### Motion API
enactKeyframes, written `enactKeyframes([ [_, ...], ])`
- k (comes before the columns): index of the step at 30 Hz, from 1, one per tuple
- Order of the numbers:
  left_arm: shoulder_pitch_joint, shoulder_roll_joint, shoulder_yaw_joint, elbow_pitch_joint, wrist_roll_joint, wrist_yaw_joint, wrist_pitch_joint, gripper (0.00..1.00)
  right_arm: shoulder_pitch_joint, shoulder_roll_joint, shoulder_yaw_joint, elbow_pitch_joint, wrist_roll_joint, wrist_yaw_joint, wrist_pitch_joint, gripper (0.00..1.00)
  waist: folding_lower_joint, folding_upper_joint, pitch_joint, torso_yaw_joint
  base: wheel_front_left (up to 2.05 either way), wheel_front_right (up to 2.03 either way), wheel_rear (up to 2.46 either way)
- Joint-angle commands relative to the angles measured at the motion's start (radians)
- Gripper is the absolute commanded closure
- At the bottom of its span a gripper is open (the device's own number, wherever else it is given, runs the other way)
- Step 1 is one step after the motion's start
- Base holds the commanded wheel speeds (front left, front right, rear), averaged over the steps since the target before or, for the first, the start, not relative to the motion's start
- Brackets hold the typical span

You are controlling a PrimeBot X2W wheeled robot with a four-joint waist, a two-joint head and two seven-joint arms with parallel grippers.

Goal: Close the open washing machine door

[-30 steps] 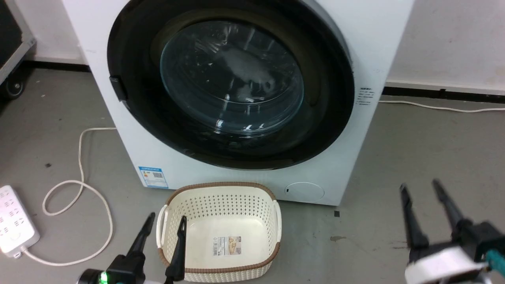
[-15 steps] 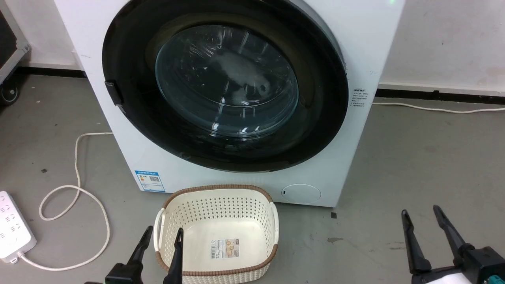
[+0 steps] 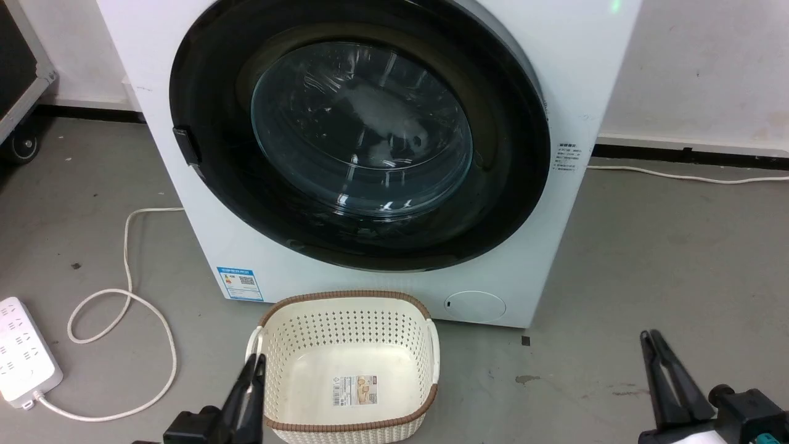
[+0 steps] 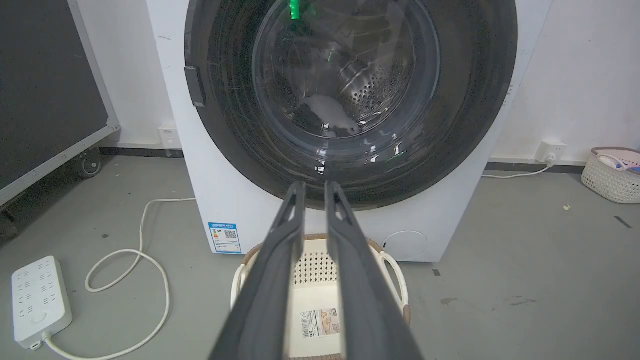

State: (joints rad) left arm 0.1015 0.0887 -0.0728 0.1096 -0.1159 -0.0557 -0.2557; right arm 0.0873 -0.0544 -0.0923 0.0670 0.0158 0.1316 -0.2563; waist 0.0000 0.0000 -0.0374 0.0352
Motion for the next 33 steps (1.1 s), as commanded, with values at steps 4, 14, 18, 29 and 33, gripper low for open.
enactKeyframes([
  [4, -0.004, -0.001, 0.003, -0.004, 0.004, 0.002, 0.009, 1.00, -0.003, 0.000, 0.004, -0.002, -0.001, 0.000, 0.009, 1.00, 0.0000, 0.0000, 0.001, -0.001, 0.00, 0.00, 0.00],
  [14, -0.012, -0.004, 0.009, -0.013, 0.013, 0.006, 0.029, 1.00, -0.010, 0.001, 0.011, -0.008, -0.002, 0.000, 0.029, 1.00, 0.0000, 0.0000, 0.004, -0.004, 0.00, 0.00, 0.00],
  [18, -0.015, -0.005, 0.011, -0.016, 0.017, 0.008, 0.037, 1.00, -0.013, 0.001, 0.014, -0.010, -0.002, 0.000, 0.037, 1.00, 0.0000, 0.0000, 0.005, -0.005, 0.00, 0.00, 0.00],
  [29, -0.024, -0.009, 0.018, -0.026, 0.027, 0.013, 0.060, 1.00, -0.020, 0.001, 0.022, -0.016, -0.004, 0.000, 0.060, 1.00, 0.0000, 0.0000, 0.009, -0.008, 0.00, 0.00, 0.00],
  [33, -0.027, -0.010, 0.020, -0.029, 0.031, 0.015, 0.068, 1.00, -0.023, 0.001, 0.025, -0.018, -0.004, 0.000, 0.068, 1.00, 0.0000, 0.0000, 0.010, -0.009, 0.00, 0.00, 0.00],
])
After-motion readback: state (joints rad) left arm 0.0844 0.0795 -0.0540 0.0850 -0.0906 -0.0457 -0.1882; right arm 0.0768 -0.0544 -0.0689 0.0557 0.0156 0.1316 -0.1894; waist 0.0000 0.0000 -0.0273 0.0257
